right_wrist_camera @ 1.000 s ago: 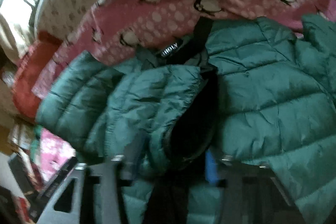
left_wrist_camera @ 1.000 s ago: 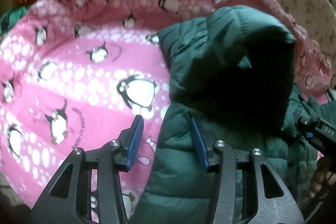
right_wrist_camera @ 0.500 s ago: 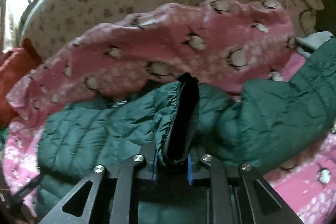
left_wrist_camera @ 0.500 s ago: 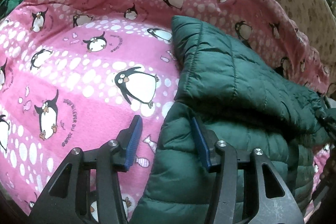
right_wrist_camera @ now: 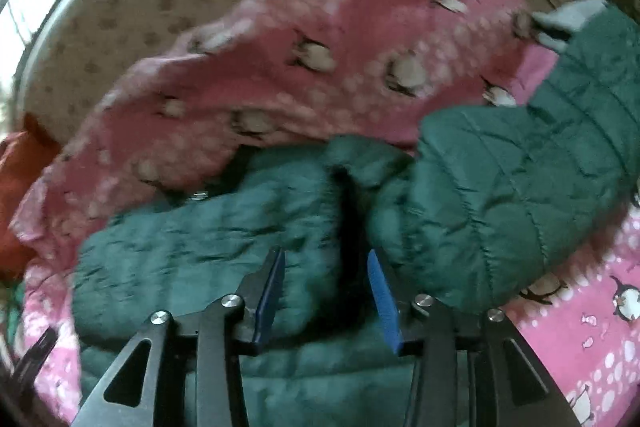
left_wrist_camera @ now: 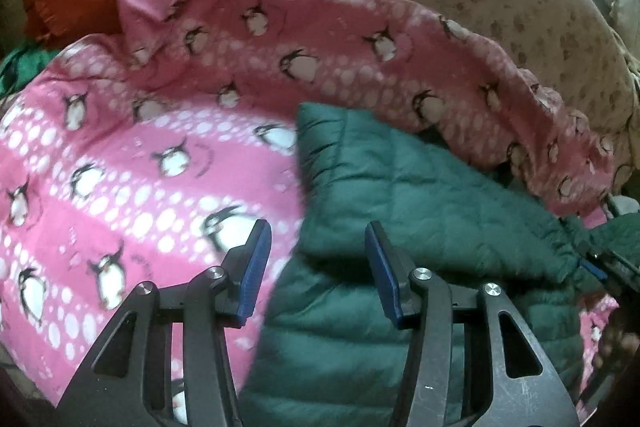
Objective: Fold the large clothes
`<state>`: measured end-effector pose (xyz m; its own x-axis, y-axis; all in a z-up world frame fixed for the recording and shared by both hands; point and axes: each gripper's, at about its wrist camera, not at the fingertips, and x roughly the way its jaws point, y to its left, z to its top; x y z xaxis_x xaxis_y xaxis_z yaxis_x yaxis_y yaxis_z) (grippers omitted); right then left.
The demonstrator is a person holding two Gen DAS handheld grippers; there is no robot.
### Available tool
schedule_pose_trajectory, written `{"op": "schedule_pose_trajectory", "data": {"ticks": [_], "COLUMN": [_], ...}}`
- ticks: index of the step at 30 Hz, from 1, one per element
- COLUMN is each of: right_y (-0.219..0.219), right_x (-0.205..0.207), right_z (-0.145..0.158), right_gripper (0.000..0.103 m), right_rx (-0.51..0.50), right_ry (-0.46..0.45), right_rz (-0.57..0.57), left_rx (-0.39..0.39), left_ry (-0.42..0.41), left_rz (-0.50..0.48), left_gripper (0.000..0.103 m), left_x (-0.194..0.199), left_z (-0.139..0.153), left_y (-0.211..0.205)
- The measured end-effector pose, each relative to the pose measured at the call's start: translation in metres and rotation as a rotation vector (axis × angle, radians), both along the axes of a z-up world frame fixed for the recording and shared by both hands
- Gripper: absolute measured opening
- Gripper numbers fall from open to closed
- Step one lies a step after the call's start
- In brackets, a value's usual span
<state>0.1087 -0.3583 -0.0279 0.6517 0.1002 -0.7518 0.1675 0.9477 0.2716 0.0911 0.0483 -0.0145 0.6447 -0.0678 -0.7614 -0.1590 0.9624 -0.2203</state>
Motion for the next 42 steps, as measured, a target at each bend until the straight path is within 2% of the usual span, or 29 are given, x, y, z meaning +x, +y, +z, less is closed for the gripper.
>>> {"op": "schedule_pose_trajectory", "data": {"ticks": [4,8,10,12,13,17,21,25,29,33,38,42], "right_y": [0.051,0.114,0.132,0.142,0.144,0.144,0.141,0.138,0.138,0.123,0.083,0.051], "right_x": [0.005,0.026,0.039,0.049,0.052,0.057,0.053,0.053,0.048,0.036,0.028,0.039], "right_z": [0.021,0.018,0.011,-0.001,-0.009,-0.034,-0.042,-0.046,-0.040,-0.020,0.001,-0.002], "right_gripper": [0.042,0.042,0.042,0.042,0.042,0.043,0.049,0.050,0.050,0.050,0.050,0.050], "right_rx": [-0.014,-0.076,-0.101,-0.110,-0.106,-0.129,-0.147,-0.128,-0.137,-0.107,-0.134,-0.157], "right_ry": [-0.014,0.008,0.016,0.033,0.049,0.061,0.044,0.030,0.026,0.006,-0.025,0.016], "right_rz": [0.183,0.320,0.348,0.354,0.351,0.346,0.349,0.344,0.362,0.347,0.269,0.187], "left_rx": [0.015,0.077,0.101,0.110,0.115,0.145,0.142,0.157,0.162,0.129,0.092,0.063], "left_ry": [0.055,0.075,0.080,0.078,0.076,0.065,0.063,0.054,0.043,0.022,-0.008,0.043], "left_rz": [-0.025,-0.022,-0.023,-0.036,-0.041,-0.052,-0.047,-0.047,-0.048,-0.054,-0.040,-0.042], "left_gripper": [0.049,0.049,0.050,0.060,0.060,0.060,0.061,0.062,0.062,0.062,0.062,0.062], "left_x": [0.031,0.047,0.049,0.050,0.050,0.050,0.051,0.050,0.046,0.039,0.046,0.062], "left_z": [-0.010,-0.023,-0.028,-0.034,-0.036,-0.044,-0.047,-0.048,-0.043,-0.029,-0.017,-0.028], "left_y": [-0.022,-0.038,-0.042,-0.045,-0.046,-0.050,-0.050,-0.052,-0.052,-0.051,-0.052,-0.055]}}
